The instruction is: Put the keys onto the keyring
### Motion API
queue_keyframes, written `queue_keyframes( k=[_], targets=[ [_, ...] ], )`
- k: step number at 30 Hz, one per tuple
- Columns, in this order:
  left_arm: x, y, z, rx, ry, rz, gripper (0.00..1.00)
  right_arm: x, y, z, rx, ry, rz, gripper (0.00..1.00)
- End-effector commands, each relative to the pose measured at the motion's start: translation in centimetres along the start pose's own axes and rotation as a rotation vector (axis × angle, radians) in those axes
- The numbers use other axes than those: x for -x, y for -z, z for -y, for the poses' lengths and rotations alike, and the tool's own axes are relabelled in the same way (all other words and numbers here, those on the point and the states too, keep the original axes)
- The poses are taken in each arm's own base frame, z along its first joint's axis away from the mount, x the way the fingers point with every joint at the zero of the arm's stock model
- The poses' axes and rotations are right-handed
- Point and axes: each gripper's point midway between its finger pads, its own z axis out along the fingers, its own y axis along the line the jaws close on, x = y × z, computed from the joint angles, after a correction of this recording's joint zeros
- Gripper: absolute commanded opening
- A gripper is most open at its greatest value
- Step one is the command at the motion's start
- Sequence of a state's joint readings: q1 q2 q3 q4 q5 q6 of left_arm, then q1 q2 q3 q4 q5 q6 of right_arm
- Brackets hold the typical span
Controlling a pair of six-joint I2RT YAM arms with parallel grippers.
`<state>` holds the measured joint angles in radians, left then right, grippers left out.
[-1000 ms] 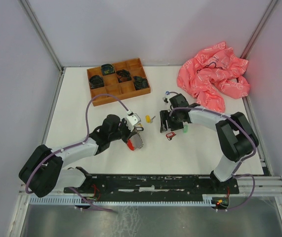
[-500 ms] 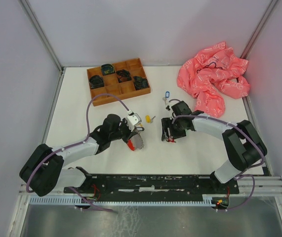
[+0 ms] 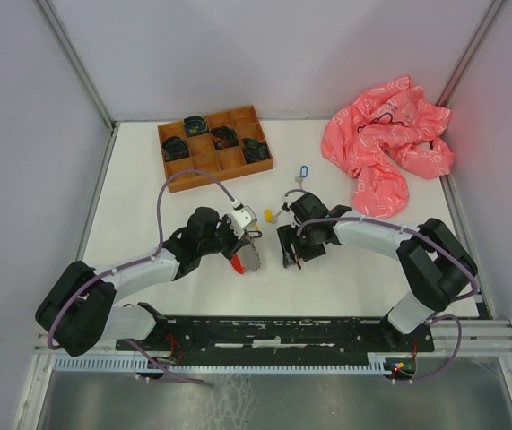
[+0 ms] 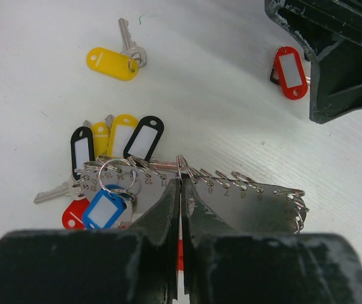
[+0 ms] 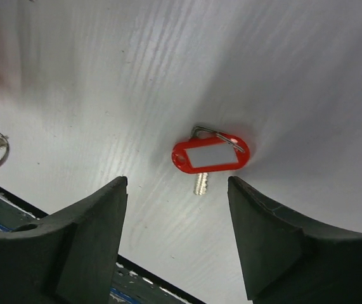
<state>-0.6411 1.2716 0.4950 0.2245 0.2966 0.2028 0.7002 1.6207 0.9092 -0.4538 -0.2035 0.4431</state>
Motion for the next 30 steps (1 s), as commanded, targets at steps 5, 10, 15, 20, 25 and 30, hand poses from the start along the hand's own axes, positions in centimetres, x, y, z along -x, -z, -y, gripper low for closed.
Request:
queue_keyframes(
  k=[5, 10, 15, 20, 25, 30],
  targets=[
    [3.1, -0.1, -0.1, -0.004, -0.013, 0.087, 0.03, 2.9, 3.1, 2.1, -0.137, 0.155, 0.067, 0.63],
    [3.1, 0.0, -0.1, -0.006, -0.015, 0.087, 0.03, 3.7, 2.7, 1.2, 0.002, 0.199, 0.040, 0.54],
    [3.1, -0.1, 0.0, -0.013, -0.017, 0.087, 0.03, 4.9, 1.6, 0.8, 0.054, 0.209, 0.046, 0.53],
    [3.1, 0.0, 0.1, -0.017, -0.019, 0.086, 0.03, 5.0, 0.5, 1.1, 0.055, 0.229, 0.020, 0.50],
    [3.1, 0.0, 0.0, -0.016, -0.019, 0.086, 0.03, 4.4, 0.4, 1.1, 0.064, 0.230, -0.001, 0.45],
    [3.0, -0.1, 0.1, -0.020, -0.018, 0.081, 0.03, 4.2, 0.8, 1.2, 0.061, 0.231, -0.001, 0.38]
  ],
)
